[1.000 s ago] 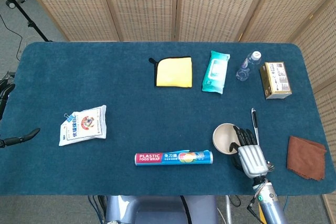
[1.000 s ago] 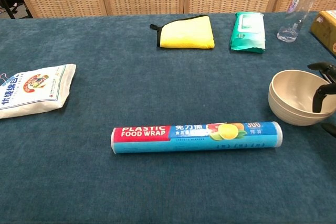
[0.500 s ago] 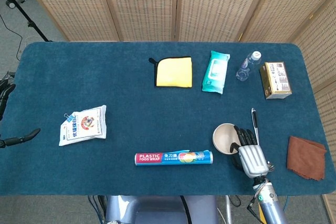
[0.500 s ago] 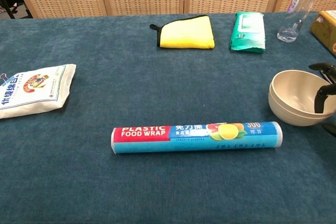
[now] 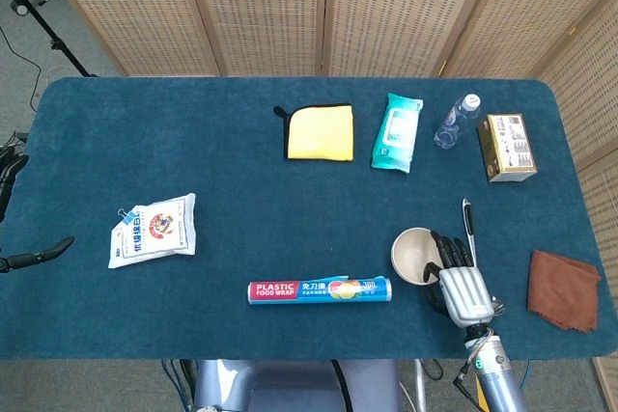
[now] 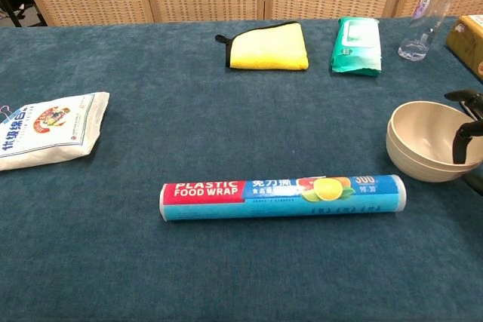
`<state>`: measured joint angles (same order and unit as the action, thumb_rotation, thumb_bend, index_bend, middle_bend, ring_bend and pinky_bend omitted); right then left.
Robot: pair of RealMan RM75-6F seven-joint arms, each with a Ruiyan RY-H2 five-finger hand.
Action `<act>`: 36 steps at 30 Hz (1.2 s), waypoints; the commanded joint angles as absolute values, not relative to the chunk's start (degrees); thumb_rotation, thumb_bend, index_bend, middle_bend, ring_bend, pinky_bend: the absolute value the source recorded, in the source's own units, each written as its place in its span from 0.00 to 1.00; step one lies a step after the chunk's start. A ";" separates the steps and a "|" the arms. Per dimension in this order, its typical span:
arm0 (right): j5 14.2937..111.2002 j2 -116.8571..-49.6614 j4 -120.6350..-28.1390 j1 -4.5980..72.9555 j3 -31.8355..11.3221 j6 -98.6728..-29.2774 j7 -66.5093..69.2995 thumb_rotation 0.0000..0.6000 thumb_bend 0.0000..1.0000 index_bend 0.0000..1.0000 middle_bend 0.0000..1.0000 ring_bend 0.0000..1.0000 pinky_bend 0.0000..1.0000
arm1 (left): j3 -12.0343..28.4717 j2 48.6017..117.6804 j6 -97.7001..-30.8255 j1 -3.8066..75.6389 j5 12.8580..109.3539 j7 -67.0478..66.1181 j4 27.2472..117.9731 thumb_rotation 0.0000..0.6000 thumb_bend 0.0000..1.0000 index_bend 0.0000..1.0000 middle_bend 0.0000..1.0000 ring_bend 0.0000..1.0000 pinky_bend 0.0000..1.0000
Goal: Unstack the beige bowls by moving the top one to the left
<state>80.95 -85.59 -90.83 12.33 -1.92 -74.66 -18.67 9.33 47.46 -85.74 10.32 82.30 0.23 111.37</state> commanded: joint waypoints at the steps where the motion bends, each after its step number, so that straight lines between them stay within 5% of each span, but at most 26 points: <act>1: 80.77 -85.49 -90.99 12.33 -1.96 -74.56 -18.44 1.00 0.51 0.52 0.00 0.00 0.00 | 9.29 47.49 -85.74 10.31 82.35 0.19 111.33 0.54 0.10 0.00 0.00 0.00 0.00; 36: 81.57 -84.95 -92.23 12.85 -3.78 -76.76 -19.03 1.00 0.52 0.52 0.00 0.00 0.00 | 9.42 47.19 -86.00 10.26 82.51 -0.03 111.80 0.54 0.10 0.00 0.00 0.00 0.00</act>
<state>81.58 -84.98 -92.19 12.82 -3.76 -76.75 -19.01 9.42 47.19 -86.00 10.26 82.51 -0.03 111.80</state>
